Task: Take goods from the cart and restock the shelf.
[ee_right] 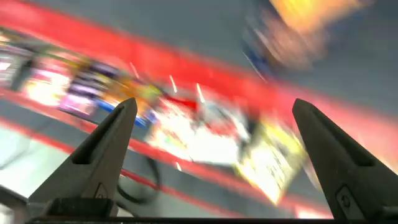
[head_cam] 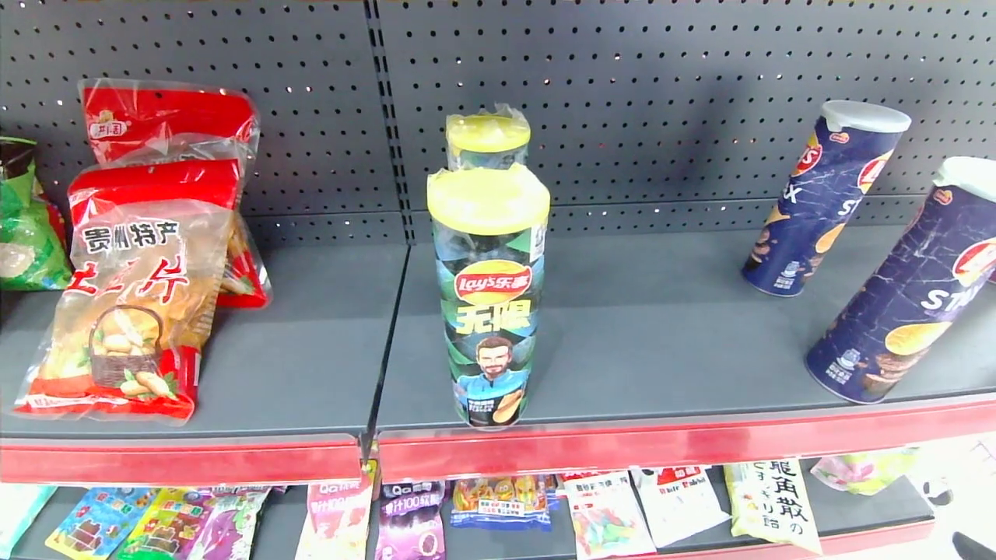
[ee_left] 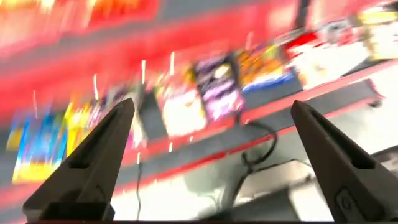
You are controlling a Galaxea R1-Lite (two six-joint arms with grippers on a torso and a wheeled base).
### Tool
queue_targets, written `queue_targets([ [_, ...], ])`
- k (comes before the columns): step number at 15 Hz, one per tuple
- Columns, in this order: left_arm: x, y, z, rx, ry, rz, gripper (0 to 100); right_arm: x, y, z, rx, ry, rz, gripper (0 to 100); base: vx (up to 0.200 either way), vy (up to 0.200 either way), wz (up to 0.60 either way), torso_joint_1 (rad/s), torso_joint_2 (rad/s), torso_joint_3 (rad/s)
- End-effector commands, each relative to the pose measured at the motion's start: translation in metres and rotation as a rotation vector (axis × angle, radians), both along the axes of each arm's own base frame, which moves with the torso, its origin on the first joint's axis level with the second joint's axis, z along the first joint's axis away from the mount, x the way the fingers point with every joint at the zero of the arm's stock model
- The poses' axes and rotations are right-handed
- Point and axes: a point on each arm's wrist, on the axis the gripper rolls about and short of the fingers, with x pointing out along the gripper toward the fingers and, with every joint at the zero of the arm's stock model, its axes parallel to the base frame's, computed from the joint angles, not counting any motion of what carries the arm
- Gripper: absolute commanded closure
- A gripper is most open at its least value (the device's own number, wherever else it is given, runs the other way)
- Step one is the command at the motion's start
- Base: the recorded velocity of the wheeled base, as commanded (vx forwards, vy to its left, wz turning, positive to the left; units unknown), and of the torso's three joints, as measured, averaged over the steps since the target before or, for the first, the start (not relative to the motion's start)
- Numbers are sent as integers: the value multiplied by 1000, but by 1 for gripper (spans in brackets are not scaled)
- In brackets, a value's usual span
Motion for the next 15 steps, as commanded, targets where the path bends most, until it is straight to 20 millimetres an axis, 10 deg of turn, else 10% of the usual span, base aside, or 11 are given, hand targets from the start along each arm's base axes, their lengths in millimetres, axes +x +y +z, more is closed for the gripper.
queue_targets([
  [1, -31, 7, -39, -41, -57, 177, 0, -59, -11, -35, 22, -29, -457, 0, 0, 0, 0, 0, 0, 0],
  [12, 12, 4, -72, -73, -350, 279, 0, -30, 0, -91, 162, -152, -453, 0, 0, 0, 0, 0, 0, 0],
  [15, 13, -2, -78, -85, -330, 34, 0, -30, -3, -91, 185, -127, -136, 0, 0, 0, 0, 0, 0, 0],
])
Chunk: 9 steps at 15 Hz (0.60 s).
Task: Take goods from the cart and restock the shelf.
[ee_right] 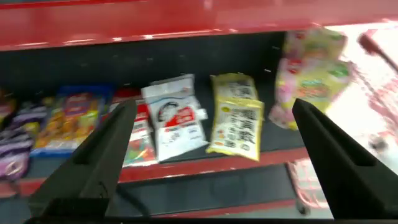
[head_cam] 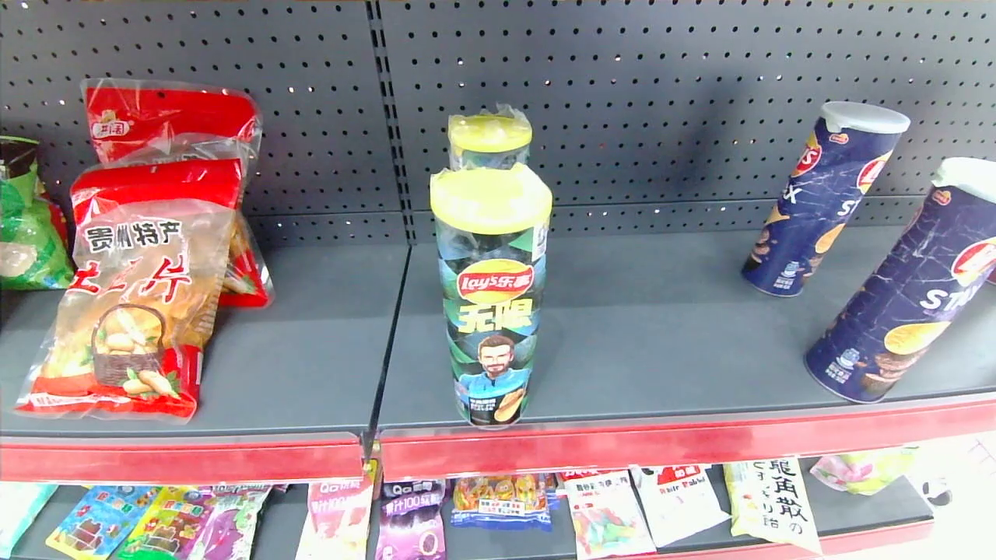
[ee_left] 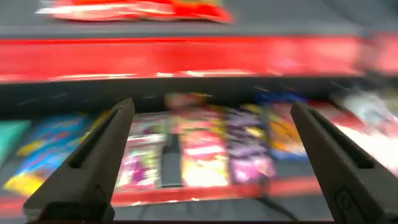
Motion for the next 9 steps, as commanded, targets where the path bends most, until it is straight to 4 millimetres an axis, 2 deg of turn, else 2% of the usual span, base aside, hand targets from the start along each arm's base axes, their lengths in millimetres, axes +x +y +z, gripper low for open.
queue_targets([
  [1, 1, 0, -4, 17, 19, 3, 0, 0, -2, -1, -2, -2, 155, 0, 0, 0, 0, 0, 0, 0],
  [5, 2, 1, -4, 12, 37, 139, 0, 0, -2, -1, -6, -2, 131, 0, 0, 0, 0, 0, 0, 0],
  [6, 6, 0, -3, 3, 87, 212, 0, 1, -2, 0, -2, 17, 121, 0, 0, 0, 0, 0, 0, 0],
  [9, -1, 0, -4, -5, 1, 206, 0, -2, -2, -1, -4, -23, 54, 0, 0, 0, 0, 0, 0, 0],
])
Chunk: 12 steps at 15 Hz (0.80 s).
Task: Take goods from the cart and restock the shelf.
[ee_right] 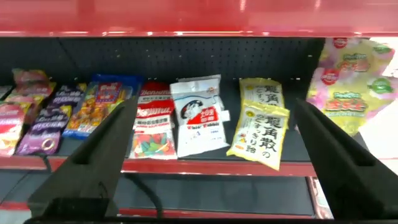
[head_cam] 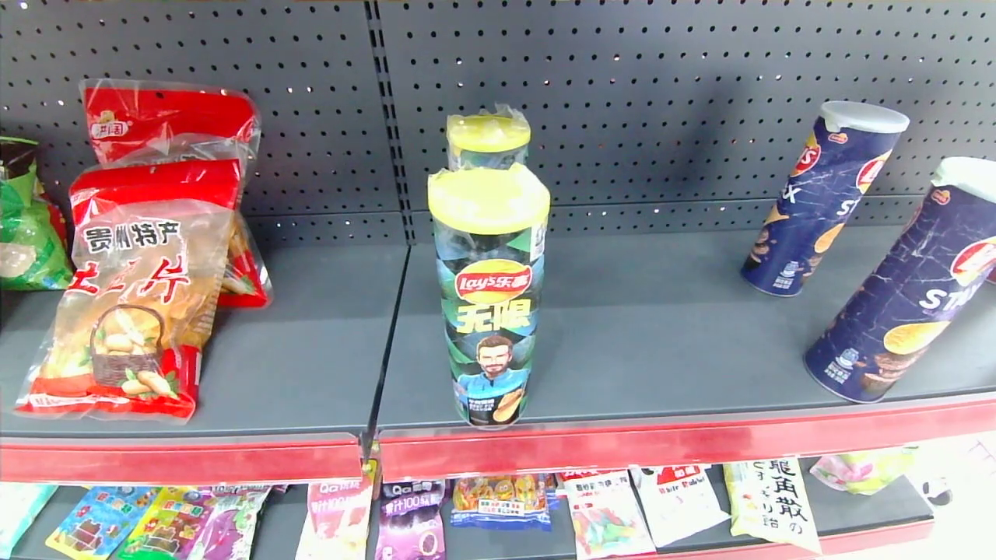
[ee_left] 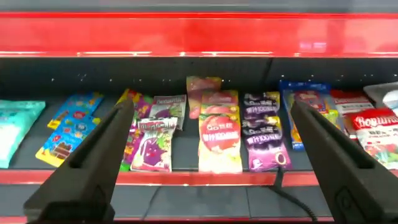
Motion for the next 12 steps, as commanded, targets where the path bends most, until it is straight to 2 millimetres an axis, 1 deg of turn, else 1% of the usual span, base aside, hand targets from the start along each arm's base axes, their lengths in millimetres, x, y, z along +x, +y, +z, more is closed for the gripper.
queue_targets([
  [1, -7, 0, -2, 0, -85, 5, 0, -2, 0, -1, -1, -30, -40, 0, 0, 0, 0, 0, 0, 0],
  [2, -9, 0, -2, -1, -119, 12, 0, -4, 1, -1, 0, -49, -47, 0, 0, 0, 0, 0, 0, 0],
  [4, -9, 0, -2, 0, -120, 12, 0, -7, 1, -2, 1, -90, -64, 0, 0, 0, 0, 0, 0, 0],
  [12, -9, 0, -3, 10, -118, 6, 0, -7, 1, -2, 2, -90, -68, 0, 0, 0, 0, 0, 0, 0],
])
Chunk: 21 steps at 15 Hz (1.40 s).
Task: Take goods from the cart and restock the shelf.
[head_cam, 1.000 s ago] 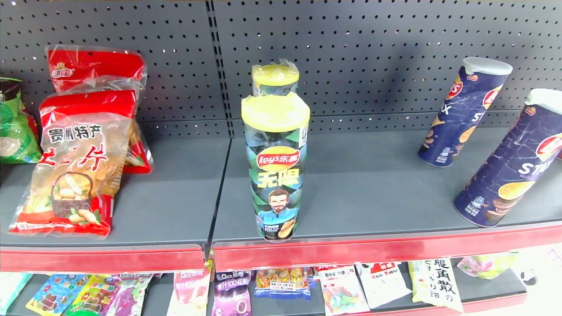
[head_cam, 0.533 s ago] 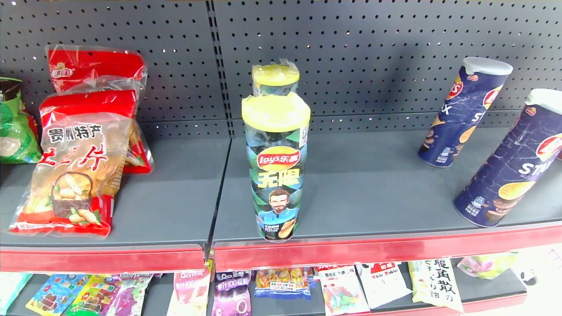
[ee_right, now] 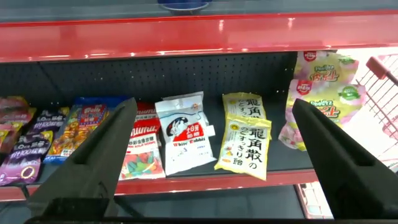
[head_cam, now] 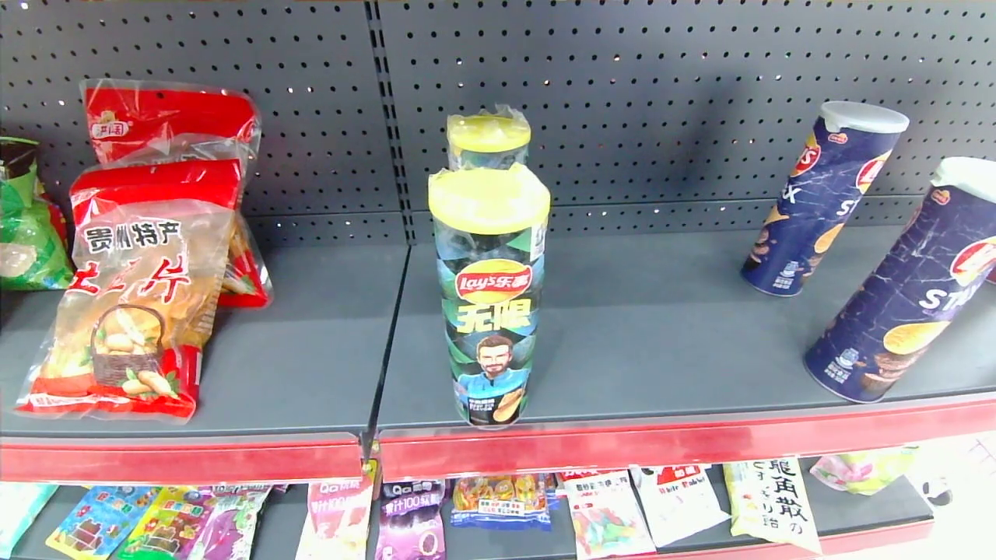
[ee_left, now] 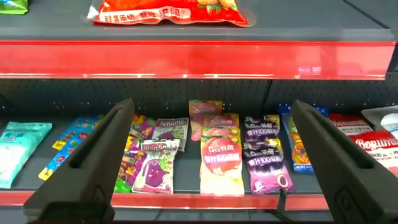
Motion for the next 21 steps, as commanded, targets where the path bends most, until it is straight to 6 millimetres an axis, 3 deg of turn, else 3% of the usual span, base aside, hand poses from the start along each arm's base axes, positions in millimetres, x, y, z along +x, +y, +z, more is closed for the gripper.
queue_targets([
  [1, 0, 0, 0, -1, 0, 0, 0, 0, 0, 0, -1, -2, 0, 0, -200, 0, 0, 7, 7, 2],
  [3, 0, 0, 0, 1, -2, 0, 0, 0, 0, 0, -1, -2, 0, 0, -200, 0, 0, 12, 2, -2],
  [7, 0, 0, 0, 1, 0, 0, 0, 0, 0, 0, -1, -2, 0, 0, 0, 0, 0, 0, 0, 0],
  [21, 0, 0, 0, -1, 0, 0, 0, 0, 0, 0, -1, -2, 0, 0, 0, -200, 0, 5, 2, 1],
])
